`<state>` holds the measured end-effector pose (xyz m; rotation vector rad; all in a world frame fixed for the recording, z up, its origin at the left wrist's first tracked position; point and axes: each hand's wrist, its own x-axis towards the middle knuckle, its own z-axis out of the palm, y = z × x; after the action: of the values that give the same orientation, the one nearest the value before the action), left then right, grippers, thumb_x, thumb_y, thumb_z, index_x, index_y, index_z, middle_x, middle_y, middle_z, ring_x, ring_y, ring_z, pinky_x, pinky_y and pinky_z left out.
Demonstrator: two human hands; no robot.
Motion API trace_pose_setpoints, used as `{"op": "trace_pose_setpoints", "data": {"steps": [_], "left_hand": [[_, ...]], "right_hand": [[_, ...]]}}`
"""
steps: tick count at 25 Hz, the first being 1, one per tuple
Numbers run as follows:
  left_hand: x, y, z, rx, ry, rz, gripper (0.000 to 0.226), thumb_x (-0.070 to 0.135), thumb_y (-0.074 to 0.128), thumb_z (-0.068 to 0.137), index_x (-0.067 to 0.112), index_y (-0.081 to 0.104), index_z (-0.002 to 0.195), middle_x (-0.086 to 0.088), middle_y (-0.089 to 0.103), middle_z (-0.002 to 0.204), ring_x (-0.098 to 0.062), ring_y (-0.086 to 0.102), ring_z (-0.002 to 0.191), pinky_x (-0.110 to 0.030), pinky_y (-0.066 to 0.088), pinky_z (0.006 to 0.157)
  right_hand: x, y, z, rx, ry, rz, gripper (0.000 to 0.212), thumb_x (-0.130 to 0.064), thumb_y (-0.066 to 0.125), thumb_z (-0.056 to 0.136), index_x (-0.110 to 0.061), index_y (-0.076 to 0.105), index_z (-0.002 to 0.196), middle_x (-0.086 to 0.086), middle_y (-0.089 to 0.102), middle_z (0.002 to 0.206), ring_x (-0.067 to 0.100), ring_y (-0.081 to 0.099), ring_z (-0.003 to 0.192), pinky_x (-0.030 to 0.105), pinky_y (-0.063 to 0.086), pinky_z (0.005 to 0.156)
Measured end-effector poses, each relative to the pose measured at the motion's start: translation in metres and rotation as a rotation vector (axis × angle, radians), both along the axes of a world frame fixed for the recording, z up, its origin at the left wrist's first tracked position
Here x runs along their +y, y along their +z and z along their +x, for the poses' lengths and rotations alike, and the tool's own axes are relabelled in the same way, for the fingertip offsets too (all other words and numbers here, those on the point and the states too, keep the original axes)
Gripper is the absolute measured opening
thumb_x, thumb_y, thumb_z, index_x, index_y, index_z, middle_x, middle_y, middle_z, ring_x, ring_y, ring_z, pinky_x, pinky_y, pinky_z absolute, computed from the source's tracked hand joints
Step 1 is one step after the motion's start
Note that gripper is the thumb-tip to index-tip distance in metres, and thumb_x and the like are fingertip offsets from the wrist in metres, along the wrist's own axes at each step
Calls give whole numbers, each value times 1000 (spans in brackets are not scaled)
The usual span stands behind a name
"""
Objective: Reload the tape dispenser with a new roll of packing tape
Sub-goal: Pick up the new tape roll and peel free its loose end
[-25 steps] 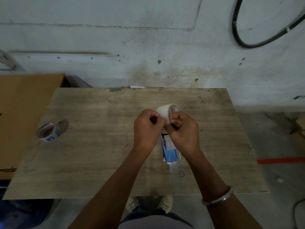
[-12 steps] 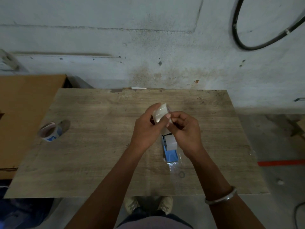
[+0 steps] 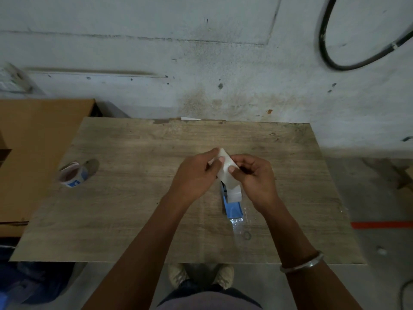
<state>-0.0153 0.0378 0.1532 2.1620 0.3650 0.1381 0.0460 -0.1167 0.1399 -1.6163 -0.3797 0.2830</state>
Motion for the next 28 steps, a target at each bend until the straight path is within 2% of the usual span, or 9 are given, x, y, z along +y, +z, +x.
{"op": "trace_pose_setpoints", "data": {"steps": [2, 4, 5, 7, 11, 15, 17, 21, 28], "left_hand": [[11, 3, -1, -37, -89, 386, 49, 55, 48, 93, 37, 51, 138, 4, 60, 103, -10, 57, 90, -28, 50, 77], [12, 5, 3, -153, -222, 473, 45, 51, 43, 94, 31, 55, 133, 4, 51, 113, -11, 46, 101, -25, 41, 82], [10, 5, 4, -181, -282, 429, 40, 44, 40, 95, 24, 58, 124, 4, 51, 112, -11, 45, 100, -25, 40, 81], [3, 6, 5, -142, -304, 331, 27, 34, 37, 96, 14, 53, 101, 1, 52, 96, -12, 46, 85, -28, 39, 71], [0, 8, 7, -2, -331, 247, 28, 39, 30, 93, 17, 46, 86, 3, 48, 80, -9, 44, 71, -28, 35, 62], [-1, 7, 12, 72, -367, 171, 27, 33, 35, 97, 14, 50, 86, -1, 53, 79, -13, 47, 68, -28, 36, 60], [-2, 7, 13, 56, -364, 183, 32, 37, 33, 96, 13, 52, 86, -2, 55, 78, -16, 50, 67, -30, 38, 59], [-5, 6, 14, 43, -352, 217, 28, 32, 37, 100, 11, 52, 87, -4, 57, 78, -19, 53, 66, -35, 42, 59], [-7, 0, 15, 68, -360, 151, 18, 23, 37, 99, 15, 49, 88, 2, 51, 78, -10, 48, 65, -28, 37, 59]], "right_hand": [[-3, 2, 4, 5, 54, 4, 21, 5, 65, 86, -3, 74, 103, 9, 76, 95, 19, 72, 86, 28, 55, 74], [-3, 6, 7, -14, 120, 34, 20, 4, 64, 88, -2, 74, 104, 12, 76, 96, 18, 71, 88, 26, 54, 77], [-1, 7, 9, -29, 143, 41, 19, 3, 64, 87, -2, 74, 103, 13, 75, 96, 18, 70, 88, 26, 54, 78], [1, 7, 12, -64, 172, 23, 19, 2, 63, 85, 0, 74, 100, 14, 75, 94, 21, 70, 88, 30, 54, 79], [-2, 1, 17, -72, 192, -31, 19, -2, 59, 82, -1, 74, 95, 14, 74, 91, 31, 70, 89, 42, 55, 82], [-5, 0, 26, -13, 228, -38, 19, 1, 58, 80, 3, 73, 92, 20, 73, 88, 40, 69, 87, 50, 56, 80], [-5, 0, 30, -19, 227, -69, 18, 4, 58, 81, 3, 73, 92, 21, 73, 88, 40, 70, 86, 51, 56, 79], [-4, 4, 35, -45, 247, -143, 19, 3, 59, 82, -2, 75, 90, 14, 75, 85, 31, 72, 82, 43, 57, 77], [-5, 3, 38, -5, 243, -207, 21, 12, 59, 83, 0, 75, 90, 15, 75, 86, 21, 69, 78, 36, 55, 76]]}}
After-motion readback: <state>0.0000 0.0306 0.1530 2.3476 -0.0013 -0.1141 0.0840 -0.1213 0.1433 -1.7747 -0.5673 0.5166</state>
